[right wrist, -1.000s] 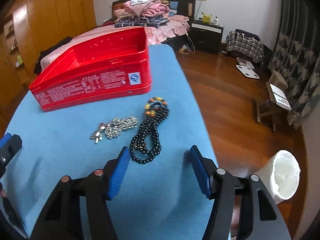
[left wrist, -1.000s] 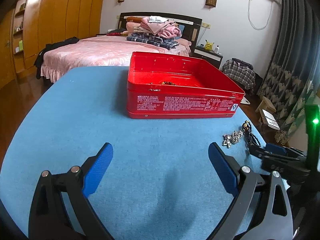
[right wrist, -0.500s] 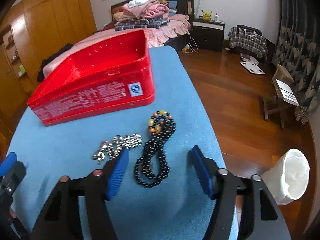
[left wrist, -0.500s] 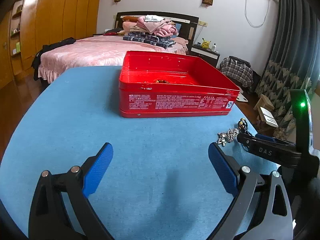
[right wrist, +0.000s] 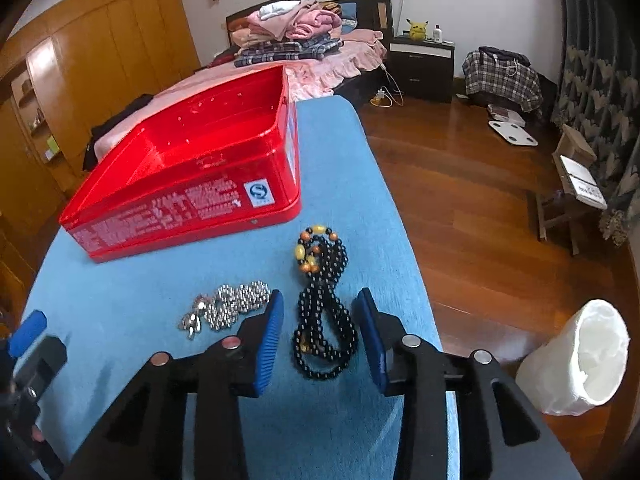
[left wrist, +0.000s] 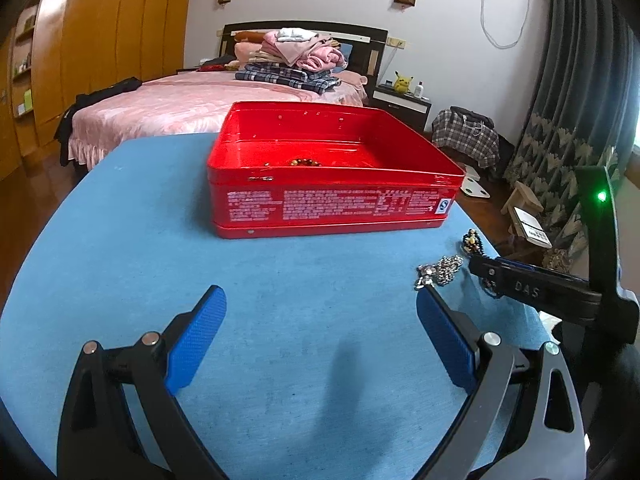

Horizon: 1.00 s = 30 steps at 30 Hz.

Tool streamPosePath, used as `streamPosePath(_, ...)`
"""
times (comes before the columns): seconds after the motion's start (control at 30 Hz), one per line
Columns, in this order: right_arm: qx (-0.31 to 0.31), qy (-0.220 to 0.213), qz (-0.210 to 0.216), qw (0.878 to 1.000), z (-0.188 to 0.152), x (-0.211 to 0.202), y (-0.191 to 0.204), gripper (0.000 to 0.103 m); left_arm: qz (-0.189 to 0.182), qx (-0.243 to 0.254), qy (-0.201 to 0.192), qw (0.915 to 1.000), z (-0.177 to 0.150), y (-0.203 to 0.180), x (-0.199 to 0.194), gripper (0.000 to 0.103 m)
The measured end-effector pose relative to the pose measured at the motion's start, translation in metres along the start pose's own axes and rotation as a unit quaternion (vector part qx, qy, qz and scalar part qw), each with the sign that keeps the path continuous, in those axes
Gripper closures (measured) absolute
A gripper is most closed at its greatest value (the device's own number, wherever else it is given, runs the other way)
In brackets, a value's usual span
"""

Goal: Organize jewelry
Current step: 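Grasp the dark bead necklace with the right tool while the left tool grasps the silver chain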

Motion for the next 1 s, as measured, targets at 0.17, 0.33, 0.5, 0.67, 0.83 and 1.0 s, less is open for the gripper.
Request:
streamPosePath(0.17,-0.002,0.002,0.008,1.0,0.0,-0.001,-0.003,0.08,-0.006,0.007,0.0,1.0,0.004,-0.01,0.004,0.01)
streamPosePath(0.33,-0.007,-0.007,0.022,1.0,-0.003,-0.012,-0.006,0.086,-0.017,0.009,0.007,0.9998,0.005,-0.023,0.014,0.01)
streamPosePath(0.5,-0.007,-0.014,0.035,0.999,-0.007,-0.023,-0.005,0.086,-0.031,0.014,0.025,0.9991,0.001,-0.043,0.029,0.01)
streamPosePath(0.67,0.001,-0.023,0.039,0.999,-0.011,-0.035,-0.013,0.086,-0.047,0.025,0.065,0.9965,-0.009,-0.066,0.051,0.025)
streamPosePath(0.83,0.003,-0.028,0.045,0.999,-0.011,-0.038,-0.016,0.086,-0.051,0.018,0.097,0.9938,-0.018,-0.076,0.069,0.035)
streamPosePath(1.0,0.005,-0.029,0.048,0.998,-0.013,-0.036,-0.019,0.086,-0.044,0.023,0.112,0.9924,-0.023,-0.082,0.08,0.042)
Point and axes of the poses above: each gripper's, at about its wrist camera, not at the fingertips, and x roughly the way its jaws point, y to its left, z to its top, the point moved 8 cm from there along x, roughly the way its jaws point, and after that the axes turned 11 degrees about -x, right-handed, at the moved point
